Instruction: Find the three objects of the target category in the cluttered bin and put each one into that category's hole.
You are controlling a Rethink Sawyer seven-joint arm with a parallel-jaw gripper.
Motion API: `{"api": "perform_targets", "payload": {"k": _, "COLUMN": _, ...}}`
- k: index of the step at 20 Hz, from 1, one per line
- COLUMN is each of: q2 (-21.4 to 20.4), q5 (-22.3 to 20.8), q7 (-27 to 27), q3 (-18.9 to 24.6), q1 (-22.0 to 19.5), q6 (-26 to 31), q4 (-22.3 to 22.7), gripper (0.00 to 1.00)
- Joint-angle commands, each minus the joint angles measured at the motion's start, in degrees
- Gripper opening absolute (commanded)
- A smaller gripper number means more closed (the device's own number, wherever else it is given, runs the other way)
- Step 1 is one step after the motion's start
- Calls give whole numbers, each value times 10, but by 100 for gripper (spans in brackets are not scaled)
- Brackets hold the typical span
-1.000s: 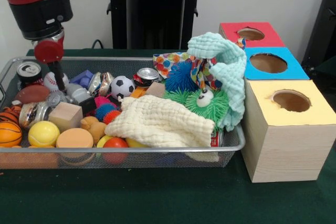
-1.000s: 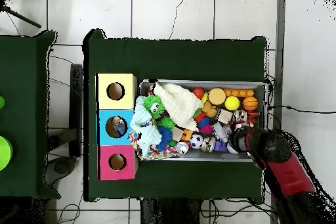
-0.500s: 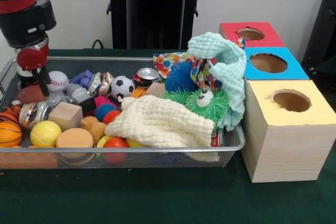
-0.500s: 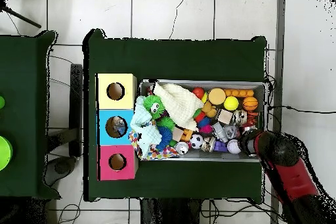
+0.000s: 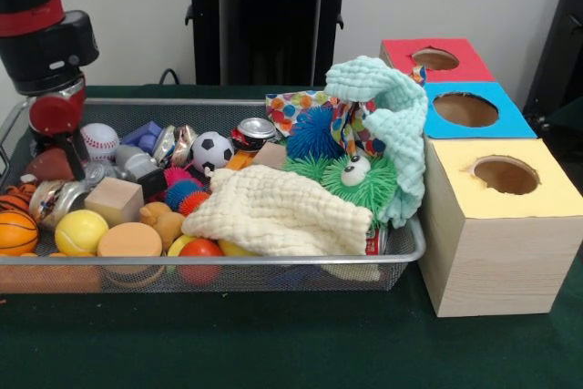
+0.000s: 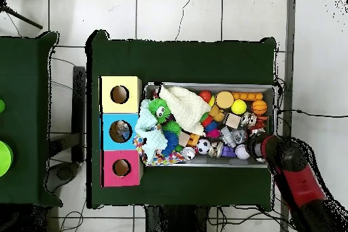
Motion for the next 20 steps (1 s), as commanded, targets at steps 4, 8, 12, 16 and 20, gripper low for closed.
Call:
{"api": "perform_targets", "payload": {"k": 4, "q2": 8, "q5": -14, "q7": 43, "q3": 65, "q1": 1, "q6": -22, "q4": 28, "gripper": 100}}
{"api": "perform_targets", "payload": {"k": 8, "q2": -6, "q5": -11, "q7": 53, "q3": 60, "q1": 6, "q6": -12, "q4": 47, "gripper": 100}}
{"api": "perform_targets", "payload": {"k": 12, "q2": -40, "q5": -10, "q7": 56, "q3": 33, "q1": 24, "q6": 29, "q4": 52, "gripper": 100}}
{"api": "perform_targets", "payload": {"k": 16, "q2": -54, "q5": -12, "q7": 52, "q3": 7, "q1": 41, "q6": 74, "q4": 34, "gripper": 100}}
{"api": "perform_targets", "payload": {"k": 20, "q2": -50, "q5": -10, "q7": 50, "q3": 6, "q1": 41, "q6": 70, "q4": 31, "gripper": 100}}
